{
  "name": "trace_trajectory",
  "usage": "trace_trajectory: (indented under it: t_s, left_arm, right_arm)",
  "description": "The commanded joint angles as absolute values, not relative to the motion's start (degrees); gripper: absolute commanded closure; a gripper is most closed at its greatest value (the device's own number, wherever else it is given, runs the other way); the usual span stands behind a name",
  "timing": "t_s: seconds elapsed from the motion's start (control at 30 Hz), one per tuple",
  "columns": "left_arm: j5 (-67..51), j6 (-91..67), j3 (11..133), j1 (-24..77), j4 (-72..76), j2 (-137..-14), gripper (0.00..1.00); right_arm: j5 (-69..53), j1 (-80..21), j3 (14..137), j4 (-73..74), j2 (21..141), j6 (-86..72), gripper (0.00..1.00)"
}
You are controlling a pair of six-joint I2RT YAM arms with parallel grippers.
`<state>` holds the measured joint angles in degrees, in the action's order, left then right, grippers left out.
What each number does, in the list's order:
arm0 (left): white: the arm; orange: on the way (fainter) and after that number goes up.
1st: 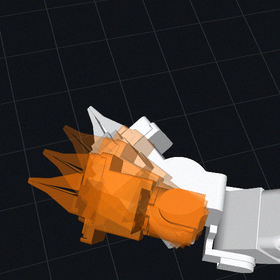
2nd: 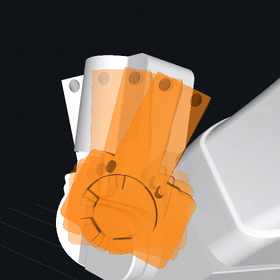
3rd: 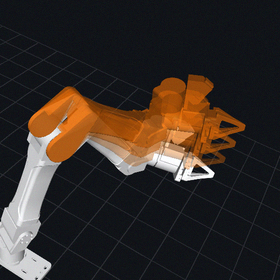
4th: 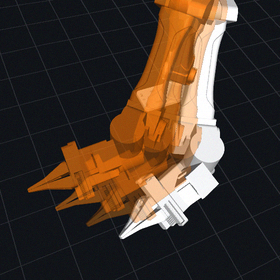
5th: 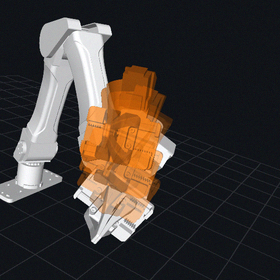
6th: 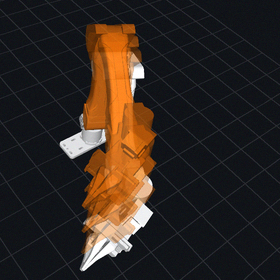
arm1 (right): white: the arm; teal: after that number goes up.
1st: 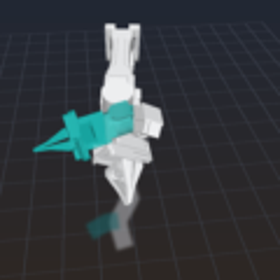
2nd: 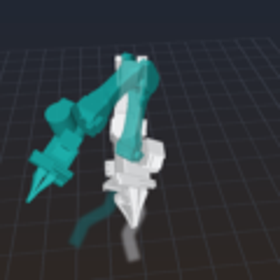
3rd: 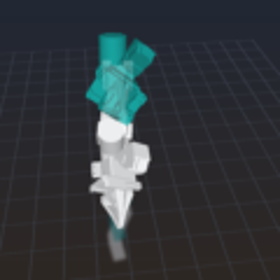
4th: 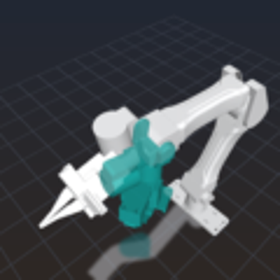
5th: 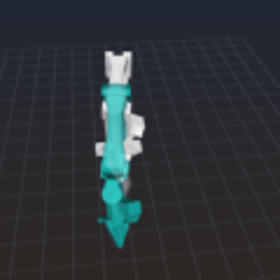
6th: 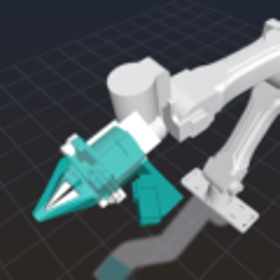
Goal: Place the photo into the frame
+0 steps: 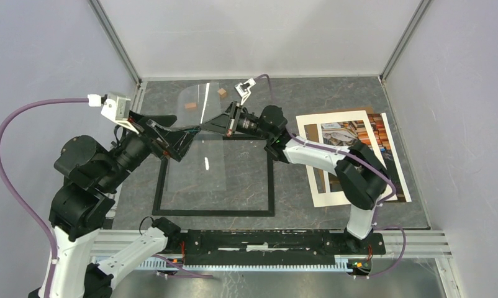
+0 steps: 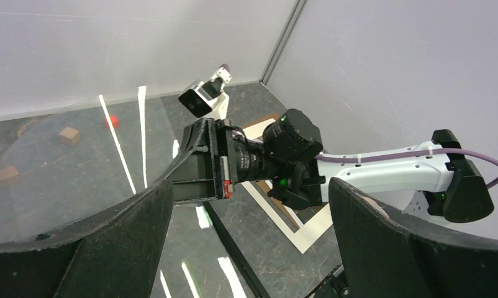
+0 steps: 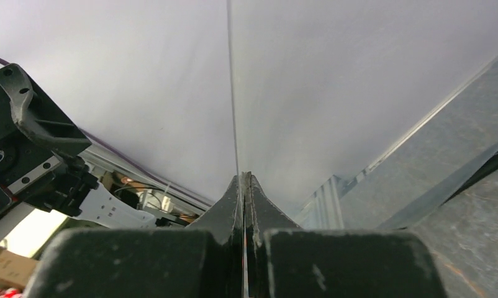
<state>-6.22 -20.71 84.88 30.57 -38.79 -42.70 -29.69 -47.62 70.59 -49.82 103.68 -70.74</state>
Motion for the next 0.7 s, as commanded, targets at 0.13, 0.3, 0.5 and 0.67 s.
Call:
trace_trajectory:
  t_s: [0.13,0.3,0.5,0.67]
  left_arm:
    - [-6.28,-18.54,87.26,30.5,-38.83,-44.96,0.0]
    - [-4.07,-16.52,90.03,30.46,-40.38,-45.58,0.0]
    - [-2.31,-15.25,91.6,30.5,-40.83,-45.7,0.0]
    - [-1.43,-14.68,90.35,30.52,-40.87,-46.74,0.0]
  right_arm:
    - [-31.07,-49.69,80.23,-58.62,107.38,-77.56,1.0]
    - [-30.76,-50.83,84.72,-59.25,109.73,-80.31,1.0]
    - [-29.39,-51.19,83.92,-63.99,112.34,-85.56,1.0]
    - [-25.83,-51.11,72.67,-74.74,115.43,-93.82,1.0]
